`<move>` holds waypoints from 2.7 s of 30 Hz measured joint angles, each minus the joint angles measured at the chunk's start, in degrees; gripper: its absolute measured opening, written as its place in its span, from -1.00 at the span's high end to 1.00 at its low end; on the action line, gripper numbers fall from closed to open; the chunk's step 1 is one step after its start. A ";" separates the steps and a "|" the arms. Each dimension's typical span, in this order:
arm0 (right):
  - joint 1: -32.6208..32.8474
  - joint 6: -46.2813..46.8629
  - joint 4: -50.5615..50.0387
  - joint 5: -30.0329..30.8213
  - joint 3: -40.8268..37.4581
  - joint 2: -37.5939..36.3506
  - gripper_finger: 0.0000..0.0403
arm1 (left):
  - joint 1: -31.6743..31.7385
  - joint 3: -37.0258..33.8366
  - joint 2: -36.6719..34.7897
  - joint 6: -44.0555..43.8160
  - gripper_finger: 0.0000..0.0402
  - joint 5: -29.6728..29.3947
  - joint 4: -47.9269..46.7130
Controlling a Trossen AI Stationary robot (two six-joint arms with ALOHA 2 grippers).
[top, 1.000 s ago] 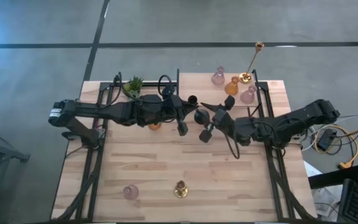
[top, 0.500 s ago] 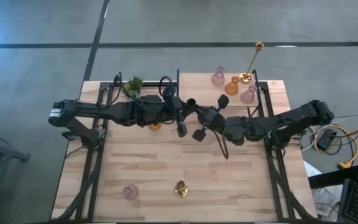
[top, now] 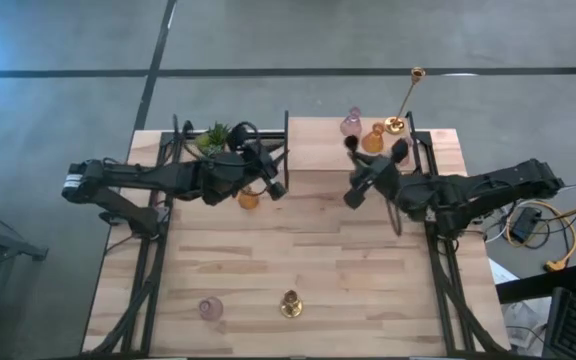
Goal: Pick & Place candle stick holders
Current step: Put the black candle holder on the shelf
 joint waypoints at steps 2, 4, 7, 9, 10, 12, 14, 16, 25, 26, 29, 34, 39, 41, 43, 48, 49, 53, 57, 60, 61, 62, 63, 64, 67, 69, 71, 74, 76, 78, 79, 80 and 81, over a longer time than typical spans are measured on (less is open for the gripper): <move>-0.68 0.09 2.54 -0.39 -3.24 -3.25 0.95 | -0.04 -5.11 -2.56 0.07 0.56 0.08 3.51; -1.73 -2.10 9.85 -1.51 -7.31 -6.28 0.96 | 0.01 -11.32 -5.54 0.33 0.56 0.11 9.77; -4.40 -7.88 25.86 -6.79 -14.43 -9.69 0.96 | 0.17 -21.16 -9.85 1.20 0.56 0.09 22.54; -6.98 -10.11 33.47 -8.30 -18.18 -10.80 0.96 | 0.17 -27.20 -12.18 1.73 0.56 0.07 29.41; -8.36 -10.28 34.99 -8.37 -19.31 -11.25 0.96 | 0.17 -29.61 -13.19 1.81 0.56 0.20 32.28; -11.43 -8.48 34.97 -9.18 -20.56 -11.80 0.96 | 0.17 -33.99 -15.13 1.82 0.56 0.20 36.33; -14.68 -5.79 33.78 -12.97 -21.18 -11.87 0.96 | 0.17 -37.37 -16.78 1.84 0.56 0.23 40.43; -17.83 -2.58 32.40 -17.35 -21.11 -11.39 0.96 | 0.20 -39.95 -18.06 1.80 0.56 0.22 43.29; -27.00 2.44 25.99 -25.04 -17.76 -7.07 0.96 | 0.20 -42.32 -20.29 1.66 0.56 0.28 44.76; -27.45 2.49 26.16 -25.11 -17.70 -6.60 0.96 | 0.20 -42.32 -20.29 1.68 0.56 0.28 44.78; -28.69 2.66 26.28 -25.97 -17.68 -5.15 0.96 | 0.20 -42.32 -20.29 1.68 0.56 0.29 44.79; -30.25 3.37 26.43 -26.70 -17.68 -3.01 0.96 | 0.20 -42.32 -20.29 1.68 0.56 0.29 44.76; -31.45 4.01 26.78 -27.67 -17.68 -1.69 0.96 | 0.20 -42.32 -20.29 1.68 0.56 0.30 44.76; -31.86 4.42 27.00 -27.88 -17.77 -1.54 0.96 | 0.20 -42.32 -20.29 1.68 0.56 0.32 44.76; -32.36 4.53 27.49 -27.95 -18.25 -1.54 0.96 | 0.20 -42.32 -20.29 1.68 0.56 0.30 44.74; -33.04 5.31 31.07 -28.02 -20.61 -1.77 0.96 | 0.20 -42.32 -20.27 1.68 0.56 0.32 44.74; -33.06 5.77 31.77 -28.37 -21.12 -1.75 0.96 | 0.20 -42.32 -20.27 1.70 0.56 0.32 44.73; -33.04 5.76 33.17 -28.87 -22.36 -1.65 0.96 | 0.20 -42.32 -20.27 1.70 0.56 0.32 44.72; -33.05 5.68 33.93 -28.90 -22.98 -1.82 0.96 | 0.20 -42.32 -20.27 1.70 0.56 0.32 44.72; -33.01 5.78 34.10 -28.90 -23.27 -1.93 0.96 | 0.20 -42.32 -20.25 1.70 0.56 0.32 44.70; -33.01 5.87 34.18 -28.90 -23.38 -1.94 0.96 | 0.20 -42.32 -20.25 1.70 0.56 0.32 44.72; -33.01 5.92 34.16 -28.90 -23.47 -2.07 0.96 | 0.20 -42.32 -20.25 1.70 0.56 0.32 44.72; -33.01 5.94 34.14 -28.90 -23.60 -2.17 0.96 | 0.20 -42.32 -20.25 1.70 0.56 0.32 44.70; -33.01 5.94 34.16 -28.90 -23.71 -2.21 0.96 | 0.20 -42.32 -20.25 1.70 0.56 0.32 44.72; -33.01 6.23 34.02 -28.90 -23.83 -2.53 0.96 | 0.20 -42.32 -20.25 1.70 0.56 0.32 44.70; -33.01 6.39 33.94 -28.90 -23.97 -2.78 0.96 | 0.20 -42.32 -20.25 1.70 0.56 0.32 44.70; -33.01 6.44 33.74 -28.93 -24.18 -3.22 0.96 | 0.20 -42.32 -20.25 1.70 0.56 0.32 44.70; -32.99 7.02 32.87 -29.03 -24.40 -4.09 0.96 | 0.20 -42.32 -20.25 1.70 0.56 0.32 44.70; -32.98 7.23 32.44 -29.13 -24.64 -4.74 0.96 | 0.20 -42.32 -20.25 1.70 0.56 0.32 44.72; -32.94 7.19 32.19 -29.32 -24.92 -5.33 0.96 | 0.20 -42.32 -20.25 1.70 0.56 0.32 44.72; -32.89 7.17 32.04 -29.33 -24.96 -5.56 0.96 | 0.20 -42.32 -20.25 1.70 0.56 0.32 44.72; -32.87 7.15 31.97 -29.33 -24.98 -5.71 0.96 | 0.20 -42.32 -20.25 1.70 0.56 0.32 44.72; -32.85 7.15 31.88 -29.35 -25.02 -5.94 0.96 | 0.20 -42.32 -20.25 1.70 0.56 0.32 44.72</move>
